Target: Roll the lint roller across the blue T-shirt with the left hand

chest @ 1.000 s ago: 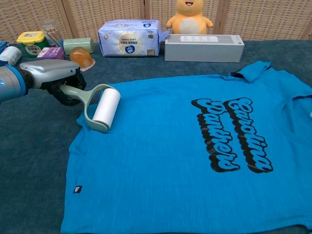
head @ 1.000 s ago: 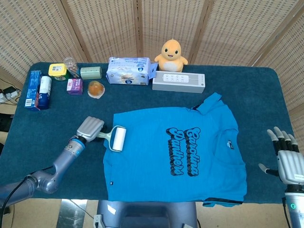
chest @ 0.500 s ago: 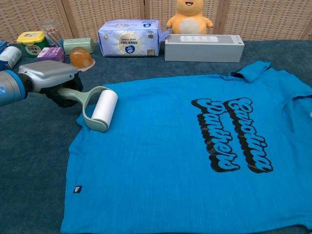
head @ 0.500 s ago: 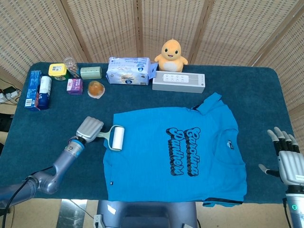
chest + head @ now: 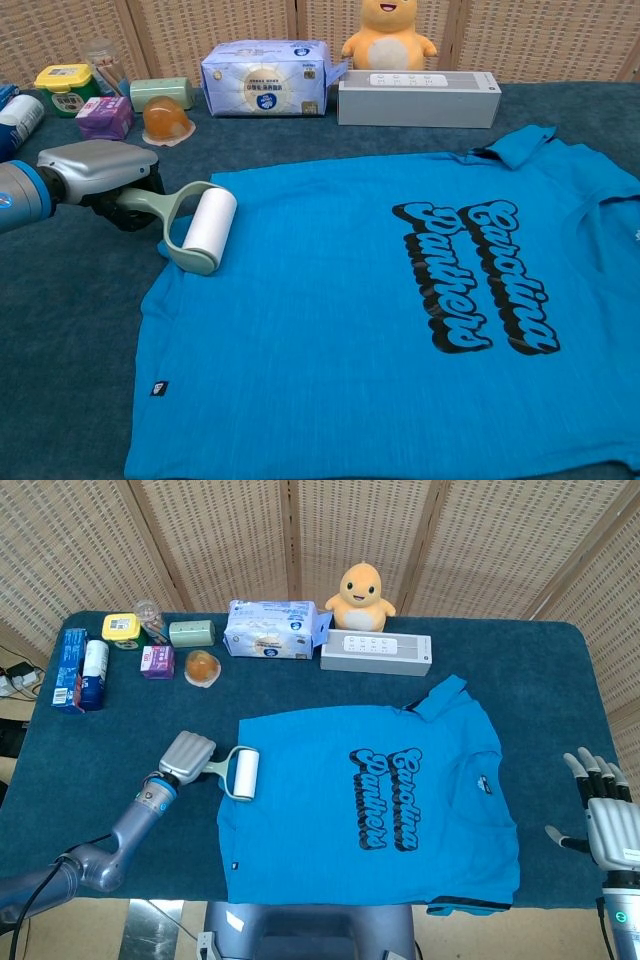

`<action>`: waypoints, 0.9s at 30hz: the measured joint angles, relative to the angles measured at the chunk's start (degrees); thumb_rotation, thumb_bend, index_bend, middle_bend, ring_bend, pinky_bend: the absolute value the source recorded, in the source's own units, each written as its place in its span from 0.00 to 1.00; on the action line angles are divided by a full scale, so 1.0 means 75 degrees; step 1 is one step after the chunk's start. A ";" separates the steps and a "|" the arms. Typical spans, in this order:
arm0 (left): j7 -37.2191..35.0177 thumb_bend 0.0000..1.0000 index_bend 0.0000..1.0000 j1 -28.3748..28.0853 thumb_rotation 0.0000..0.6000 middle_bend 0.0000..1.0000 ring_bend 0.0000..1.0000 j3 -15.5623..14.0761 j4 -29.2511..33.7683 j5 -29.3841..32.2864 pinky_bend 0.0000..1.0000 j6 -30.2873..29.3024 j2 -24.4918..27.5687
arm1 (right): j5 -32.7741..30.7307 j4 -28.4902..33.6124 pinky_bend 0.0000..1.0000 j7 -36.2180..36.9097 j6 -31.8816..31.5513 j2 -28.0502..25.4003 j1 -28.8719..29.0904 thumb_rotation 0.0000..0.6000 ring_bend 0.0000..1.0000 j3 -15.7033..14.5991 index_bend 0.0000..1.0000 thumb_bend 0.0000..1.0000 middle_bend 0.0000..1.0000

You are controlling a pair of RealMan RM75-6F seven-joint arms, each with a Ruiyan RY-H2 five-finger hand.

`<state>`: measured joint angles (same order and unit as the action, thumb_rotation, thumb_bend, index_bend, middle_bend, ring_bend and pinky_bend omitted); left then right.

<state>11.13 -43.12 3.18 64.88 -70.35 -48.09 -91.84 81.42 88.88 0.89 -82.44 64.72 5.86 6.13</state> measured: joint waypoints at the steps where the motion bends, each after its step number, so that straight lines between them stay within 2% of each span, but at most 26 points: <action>1: -0.0017 0.66 0.94 0.0006 1.00 0.88 0.82 0.0013 0.0003 0.0003 0.91 0.0008 -0.0003 | 0.0000 -0.0001 0.00 0.0005 0.0000 -0.0004 0.0000 1.00 0.00 0.0001 0.06 0.00 0.00; 6: -0.0134 0.67 0.95 0.0038 1.00 0.93 0.90 0.0077 0.0022 -0.0040 0.99 -0.0067 0.0001 | 0.0000 -0.0008 0.00 0.0031 -0.0003 -0.0012 -0.0002 1.00 0.00 0.0004 0.06 0.00 0.00; 9: -0.0291 0.67 0.96 0.0062 1.00 0.94 0.93 0.0152 0.0073 -0.0076 1.00 -0.0136 0.0035 | -0.0005 -0.0014 0.00 0.0040 -0.0005 -0.0015 -0.0006 1.00 0.00 0.0006 0.06 0.00 0.00; 22: -0.1393 0.68 0.96 0.0096 1.00 0.94 0.93 0.0480 0.0571 -0.0494 1.00 -0.0393 0.0403 | -0.0036 -0.0034 0.00 0.0057 0.0029 -0.0010 -0.0002 1.00 0.00 0.0008 0.06 0.00 0.00; 27: -0.1423 0.68 0.96 -0.0123 1.00 0.94 0.93 0.0536 0.0674 -0.0660 1.00 -0.0209 0.0503 | -0.0058 -0.0042 0.00 0.0098 0.0016 -0.0029 -0.0009 1.00 0.00 0.0027 0.06 0.00 0.00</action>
<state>0.45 -44.05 7.20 69.94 -75.30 -49.66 -88.07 80.99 88.56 1.63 -82.32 64.50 5.79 6.33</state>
